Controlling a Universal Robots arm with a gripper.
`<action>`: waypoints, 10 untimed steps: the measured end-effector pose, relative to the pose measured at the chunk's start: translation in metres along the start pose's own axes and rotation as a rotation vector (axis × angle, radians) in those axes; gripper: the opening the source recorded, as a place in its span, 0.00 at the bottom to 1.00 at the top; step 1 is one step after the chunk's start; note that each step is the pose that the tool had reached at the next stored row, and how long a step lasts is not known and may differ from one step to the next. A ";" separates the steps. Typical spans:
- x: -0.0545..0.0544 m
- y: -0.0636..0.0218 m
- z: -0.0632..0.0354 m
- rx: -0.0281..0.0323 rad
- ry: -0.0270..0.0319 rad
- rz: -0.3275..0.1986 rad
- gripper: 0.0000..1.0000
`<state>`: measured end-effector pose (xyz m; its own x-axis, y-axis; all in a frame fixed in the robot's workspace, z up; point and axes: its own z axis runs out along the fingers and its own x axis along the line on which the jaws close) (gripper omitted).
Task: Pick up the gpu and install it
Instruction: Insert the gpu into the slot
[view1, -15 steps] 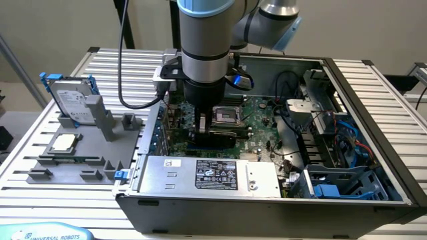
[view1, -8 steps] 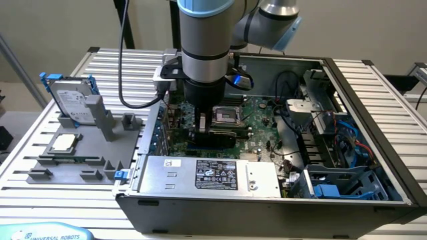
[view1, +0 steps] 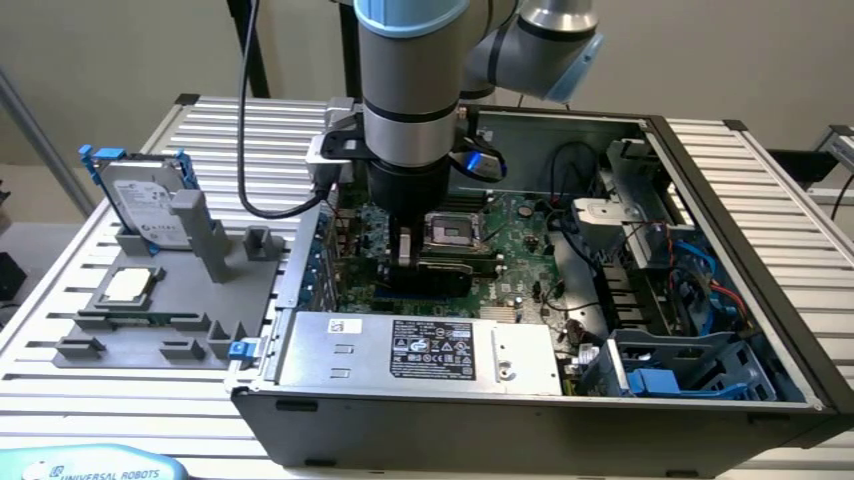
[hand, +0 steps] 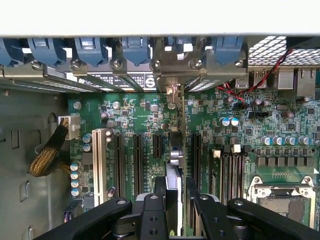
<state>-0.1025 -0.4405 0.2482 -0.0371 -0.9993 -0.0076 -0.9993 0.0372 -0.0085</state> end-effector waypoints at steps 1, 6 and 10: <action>0.000 0.0001 0.0001 -0.0002 0.0002 0.000 0.27; 0.000 0.0006 0.0015 -0.0003 0.0005 0.000 0.27; 0.000 0.0009 0.0022 -0.0001 0.0005 0.000 0.27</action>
<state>-0.1034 -0.4406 0.2460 -0.0372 -0.9993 -0.0072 -0.9993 0.0372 -0.0084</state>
